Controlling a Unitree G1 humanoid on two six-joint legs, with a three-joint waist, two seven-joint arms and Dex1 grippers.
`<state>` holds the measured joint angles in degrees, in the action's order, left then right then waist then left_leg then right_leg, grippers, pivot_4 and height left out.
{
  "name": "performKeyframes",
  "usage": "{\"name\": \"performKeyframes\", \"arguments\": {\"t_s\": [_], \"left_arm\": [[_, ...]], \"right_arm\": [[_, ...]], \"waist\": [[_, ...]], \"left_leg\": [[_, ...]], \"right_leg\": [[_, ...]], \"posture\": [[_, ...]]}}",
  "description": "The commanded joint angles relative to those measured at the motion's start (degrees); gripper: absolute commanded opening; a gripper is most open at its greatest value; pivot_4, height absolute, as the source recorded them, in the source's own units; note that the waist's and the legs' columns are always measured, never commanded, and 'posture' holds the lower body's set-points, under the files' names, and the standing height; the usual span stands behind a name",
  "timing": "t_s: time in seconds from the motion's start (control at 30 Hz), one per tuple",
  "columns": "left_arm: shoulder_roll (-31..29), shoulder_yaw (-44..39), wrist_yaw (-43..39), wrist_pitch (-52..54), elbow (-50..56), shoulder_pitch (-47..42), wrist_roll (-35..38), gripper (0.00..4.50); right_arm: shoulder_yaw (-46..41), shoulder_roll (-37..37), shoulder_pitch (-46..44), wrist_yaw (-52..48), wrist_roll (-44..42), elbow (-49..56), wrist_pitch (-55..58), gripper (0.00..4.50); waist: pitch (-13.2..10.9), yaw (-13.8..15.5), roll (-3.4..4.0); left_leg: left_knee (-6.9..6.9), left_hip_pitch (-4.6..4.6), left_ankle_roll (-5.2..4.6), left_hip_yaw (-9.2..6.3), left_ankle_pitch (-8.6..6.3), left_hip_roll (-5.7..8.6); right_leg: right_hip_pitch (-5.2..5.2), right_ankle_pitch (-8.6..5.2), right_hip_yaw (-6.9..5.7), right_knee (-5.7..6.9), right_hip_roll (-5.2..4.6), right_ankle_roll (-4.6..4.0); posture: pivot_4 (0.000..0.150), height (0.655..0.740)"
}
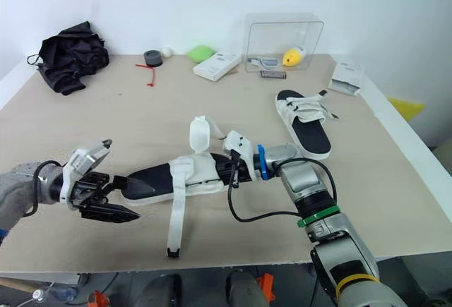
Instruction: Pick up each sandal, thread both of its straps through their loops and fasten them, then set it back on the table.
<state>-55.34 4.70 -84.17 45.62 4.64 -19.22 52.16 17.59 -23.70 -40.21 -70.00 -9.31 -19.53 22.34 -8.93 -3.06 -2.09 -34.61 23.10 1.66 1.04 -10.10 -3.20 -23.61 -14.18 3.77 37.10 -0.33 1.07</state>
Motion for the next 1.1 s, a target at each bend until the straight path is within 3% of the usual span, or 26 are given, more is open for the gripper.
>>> {"name": "performKeyframes", "arguments": {"t_s": [0.03, 0.17, 0.33, 0.43, 0.5, 0.7, 0.87, 1.1], "left_arm": [[-1.97, -1.09, 0.46, 7.49, 3.96, 1.44, 2.98, 4.45], [-1.12, 3.24, 6.28, 9.0, 7.75, 7.36, -2.61, 4.45], [2.05, 5.83, 11.72, 3.34, 8.63, 12.44, -10.44, 4.45], [4.22, 6.75, 13.38, -1.63, 5.71, 11.78, -15.44, 4.45], [6.1, 5.65, 15.08, -1.12, 4.05, 10.36, -15.0, 4.45], [9.47, 4.37, 17.03, -3.59, -0.18, 7.07, -16.9, 4.45], [12.17, 1.94, 18.86, 1.26, -2.31, 3.75, -12.71, 4.45], [10.82, 1.68, 19.06, 18.65, 6.81, 5.56, -1.87, 4.45]], "right_arm": [[2.32, -0.89, 2.32, 1.42, 3.13, -3.36, 2.02, 0.0], [2.43, -0.88, 2.61, 1.13, 2.81, -2.48, 2.9, 0.0], [1.9, -1.5, 3.18, 0.84, 1.75, 0.42, 5.92, 0.0], [1.58, -3.77, 5.34, -0.02, 0.42, 5.93, 8.65, 0.0], [1.44, -5.05, 6.74, -0.19, -0.24, 9.23, 10.16, 0.0], [0.91, -6.9, 9.94, 0.61, -1.81, 16.33, 13.89, 0.0], [0.35, -7.07, 11.48, 2.18, -2.71, 18.73, 15.71, 0.0], [0.06, -7.05, 11.41, 3.62, -3.51, 18.69, 16.45, 0.0]], "waist": [[-0.02, -0.02, -0.05], [-0.03, 0.03, -0.04], [0.1, 0.36, -0.18], [0.16, 0.8, 0.11], [0.2, 1.3, 0.43], [0.22, 1.83, 0.38], [0.2, 1.84, 0.3], [0.18, 1.56, 0.2]], "left_leg": [[0.0, 0.03, 0.0, 0.03, 0.0, -0.04], [0.01, 0.01, 0.03, 0.01, -0.02, -0.06], [0.03, 0.04, 0.11, 0.06, -0.07, -0.07], [0.04, 0.03, 0.14, 0.09, -0.09, -0.02], [0.05, 0.03, 0.16, 0.11, -0.1, 0.13], [0.05, 0.16, 0.15, 0.21, -0.11, 0.53], [0.04, 0.16, 0.12, 0.11, -0.17, 0.53], [0.05, 0.24, 0.05, 0.04, -0.44, 0.44]], "right_leg": [[0.02, 0.0, 0.0, 0.0, 0.02, 0.0], [-0.06, -0.01, 0.02, 0.0, 0.02, -0.03], [-0.12, -0.01, 0.14, -0.01, -0.07, -0.03], [-0.11, -0.02, 0.13, -0.06, -0.28, -0.04], [-0.11, -0.07, 0.12, -0.06, -0.47, 0.04], [-0.09, -0.26, 0.11, -0.1, -0.8, 0.38], [0.03, -0.27, -0.04, -0.1, -0.67, 0.39], [0.2, -0.39, 0.03, -0.07, -0.39, 0.5]], "posture": [[0.15, 0.74], [0.15, 0.74], [0.15, 0.74], [0.15, 0.74], [0.15, 0.74], [0.15, 0.74], [0.15, 0.74], [0.15, 0.74]]}}
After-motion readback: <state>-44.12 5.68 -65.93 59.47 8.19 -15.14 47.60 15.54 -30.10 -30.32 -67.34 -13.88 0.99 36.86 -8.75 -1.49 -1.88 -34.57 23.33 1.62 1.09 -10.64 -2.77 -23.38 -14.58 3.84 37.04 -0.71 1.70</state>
